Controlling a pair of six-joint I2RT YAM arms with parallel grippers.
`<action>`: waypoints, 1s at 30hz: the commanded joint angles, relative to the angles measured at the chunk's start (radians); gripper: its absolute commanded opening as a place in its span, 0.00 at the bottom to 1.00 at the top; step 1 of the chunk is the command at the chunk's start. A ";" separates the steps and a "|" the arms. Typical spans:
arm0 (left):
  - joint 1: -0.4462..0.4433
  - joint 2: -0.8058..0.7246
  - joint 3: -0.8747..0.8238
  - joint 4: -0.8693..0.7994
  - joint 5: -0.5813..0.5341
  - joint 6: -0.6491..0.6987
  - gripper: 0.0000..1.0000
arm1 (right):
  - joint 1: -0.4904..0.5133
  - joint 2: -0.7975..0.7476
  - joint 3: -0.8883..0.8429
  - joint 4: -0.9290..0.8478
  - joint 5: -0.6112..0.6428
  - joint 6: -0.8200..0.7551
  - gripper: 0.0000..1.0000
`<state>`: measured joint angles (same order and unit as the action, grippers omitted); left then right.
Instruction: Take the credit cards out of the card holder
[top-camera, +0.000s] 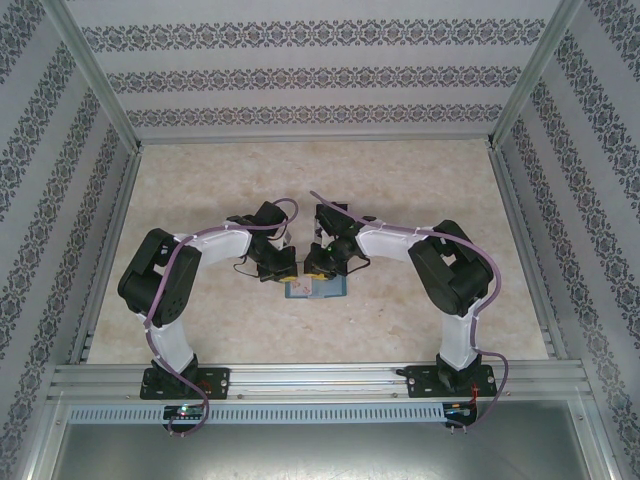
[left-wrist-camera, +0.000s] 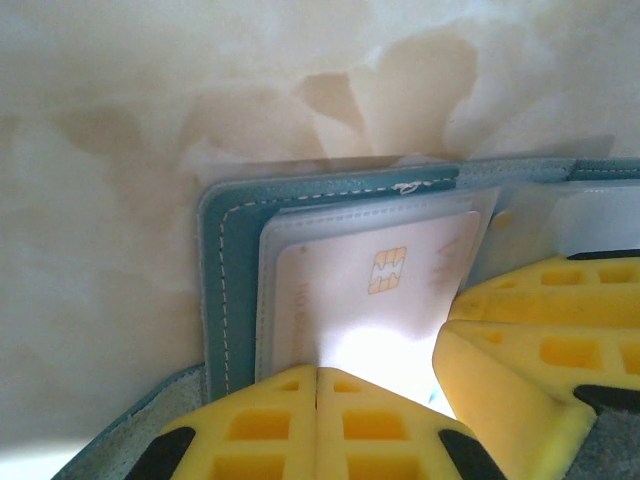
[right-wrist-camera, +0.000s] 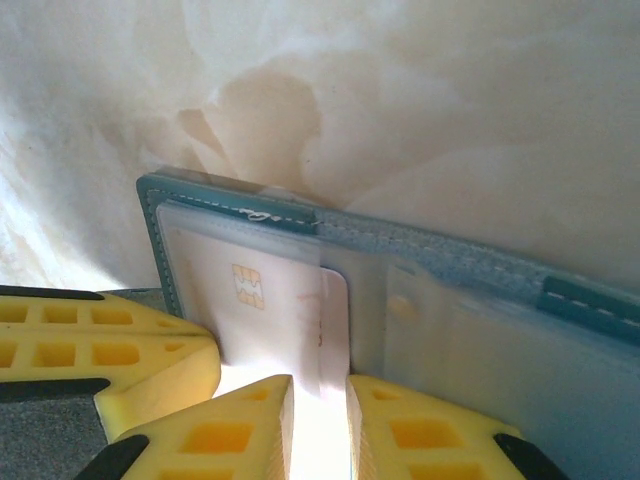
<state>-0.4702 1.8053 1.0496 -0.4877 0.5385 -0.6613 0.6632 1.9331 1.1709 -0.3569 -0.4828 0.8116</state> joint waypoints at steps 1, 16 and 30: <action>-0.006 -0.005 0.007 -0.073 -0.031 0.014 0.04 | -0.011 -0.011 -0.008 -0.069 0.060 -0.023 0.23; -0.007 -0.041 0.017 -0.050 -0.021 -0.001 0.08 | 0.010 -0.066 -0.017 -0.029 -0.001 -0.002 0.22; -0.006 -0.021 0.009 -0.051 -0.020 -0.002 0.05 | 0.032 0.006 0.009 -0.005 -0.032 0.006 0.22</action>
<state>-0.4702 1.7977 1.0515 -0.5098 0.5373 -0.6621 0.6838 1.9236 1.1641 -0.3664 -0.4942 0.8085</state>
